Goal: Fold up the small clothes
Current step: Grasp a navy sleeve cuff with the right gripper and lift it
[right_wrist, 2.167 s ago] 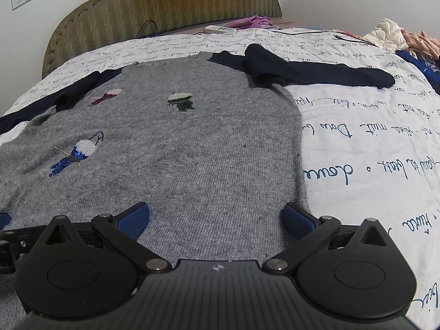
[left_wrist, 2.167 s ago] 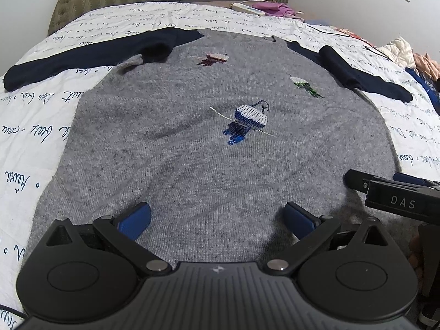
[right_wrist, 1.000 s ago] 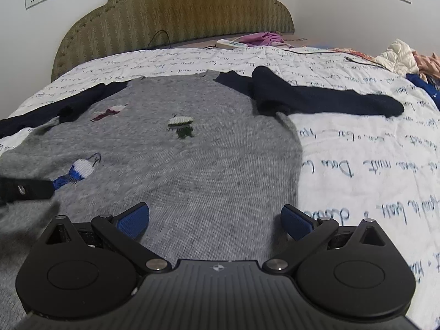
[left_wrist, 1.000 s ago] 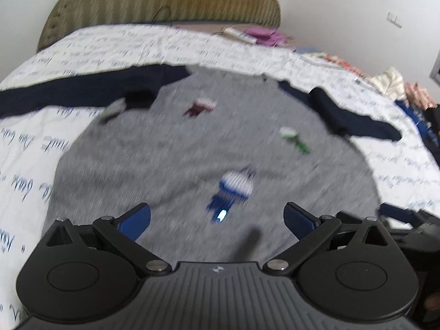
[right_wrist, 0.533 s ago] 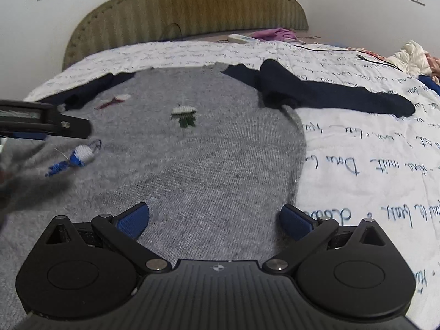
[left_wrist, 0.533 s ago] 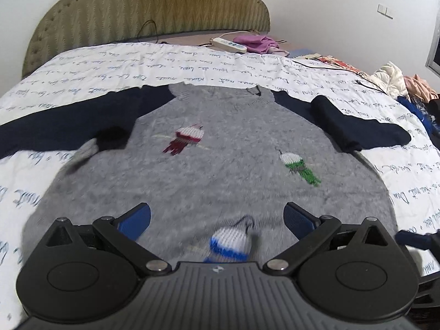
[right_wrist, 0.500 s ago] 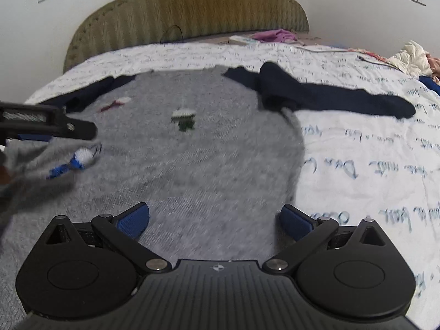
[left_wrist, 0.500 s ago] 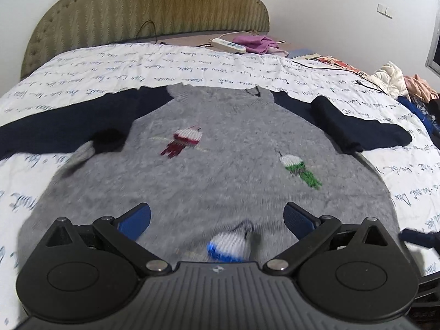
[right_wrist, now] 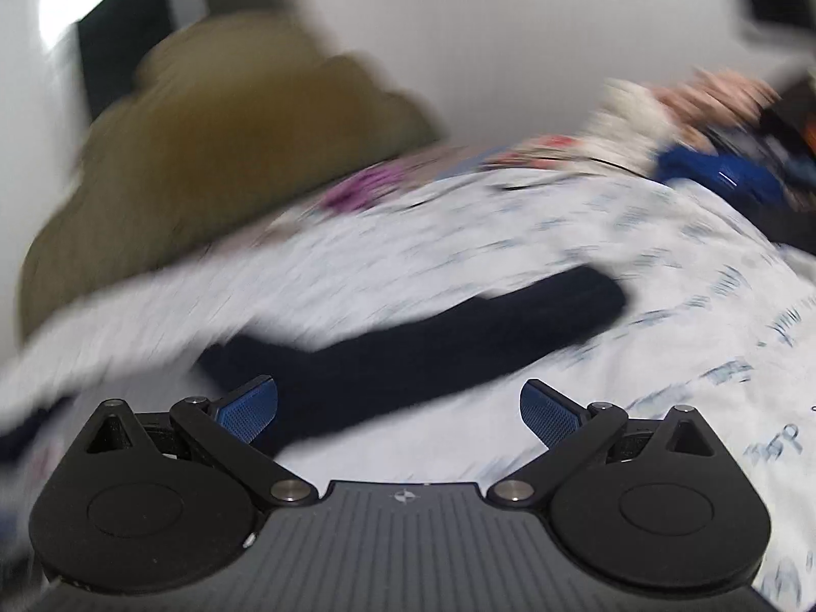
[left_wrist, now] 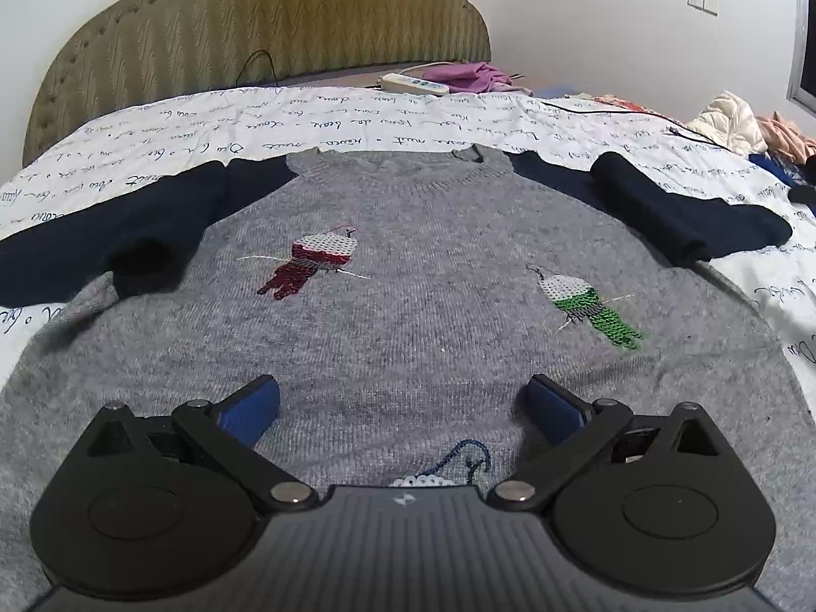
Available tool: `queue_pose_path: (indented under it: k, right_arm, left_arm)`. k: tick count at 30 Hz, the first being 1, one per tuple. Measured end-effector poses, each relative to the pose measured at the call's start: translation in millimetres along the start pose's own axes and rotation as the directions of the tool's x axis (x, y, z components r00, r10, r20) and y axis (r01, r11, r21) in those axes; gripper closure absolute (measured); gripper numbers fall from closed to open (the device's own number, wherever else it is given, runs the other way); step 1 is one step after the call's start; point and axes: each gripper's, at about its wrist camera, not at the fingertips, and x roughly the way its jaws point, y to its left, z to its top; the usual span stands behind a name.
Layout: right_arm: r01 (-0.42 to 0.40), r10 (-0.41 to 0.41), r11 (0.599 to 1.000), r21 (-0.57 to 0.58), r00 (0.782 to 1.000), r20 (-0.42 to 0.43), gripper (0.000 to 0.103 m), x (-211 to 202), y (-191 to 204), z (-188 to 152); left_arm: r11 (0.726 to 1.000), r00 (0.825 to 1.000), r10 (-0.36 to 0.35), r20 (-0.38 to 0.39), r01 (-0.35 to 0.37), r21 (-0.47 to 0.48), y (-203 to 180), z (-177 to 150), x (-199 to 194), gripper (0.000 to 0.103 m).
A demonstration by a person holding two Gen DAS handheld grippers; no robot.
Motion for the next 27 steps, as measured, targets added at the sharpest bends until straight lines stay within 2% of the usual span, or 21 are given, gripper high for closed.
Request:
queue_pose_path:
  k: [3,6,9,11,13,15,17,23,25,27]
  right_arm:
    - [0.062,-0.067,0.979,0.192,0.998,0.02,0.006,34,-50,23]
    - [0.117,-0.116,0.945,0.306,0.993,-0.02,0.012,67,-86,31]
    - [0.096,-0.087,0.905,0.415,0.995,-0.041,0.02,88,-111,26]
    - [0.075,-0.071,0.906,0.416,0.997,-0.023,0.026,94,-112,23]
    - [0.072,-0.072,0.916,0.396,0.997,-0.014,0.037,101,-109,22]
    - [0.078,-0.077,0.925,0.371,0.997,-0.016,0.067,108,-106,20]
    - [0.075,-0.072,0.922,0.38,0.997,-0.022,0.085,108,-109,20]
    - [0.035,-0.055,0.921,0.389,0.998,0.04,0.09,99,-102,23]
    - [-0.006,-0.028,0.934,0.357,0.996,0.091,0.09,87,-84,28]
    - [-0.076,0.041,0.955,0.288,0.991,0.125,0.09,74,-50,33]
  left_arm:
    - [1.0,1.0,0.009,-0.001,-0.009,0.009,-2,0,1,0.0]
    - [1.0,1.0,0.01,-0.001,-0.01,0.01,-2,0,1,0.0]
    - [1.0,1.0,0.01,-0.001,-0.01,0.01,-3,0,2,0.0]
    - [1.0,1.0,0.01,-0.001,-0.01,0.009,-2,0,1,0.0]
    - [1.0,1.0,0.01,-0.001,-0.01,0.01,-2,0,1,0.0]
    - [1.0,1.0,0.01,-0.001,-0.01,0.01,-2,0,1,0.0]
    - [1.0,1.0,0.009,-0.001,-0.009,0.009,-2,0,1,0.0]
    - [1.0,1.0,0.004,0.001,-0.004,0.003,0,1,1,0.0]
    - [1.0,1.0,0.004,0.001,-0.004,0.002,0,1,1,0.0]
    - [1.0,1.0,0.004,0.001,-0.004,0.002,0,1,1,0.0]
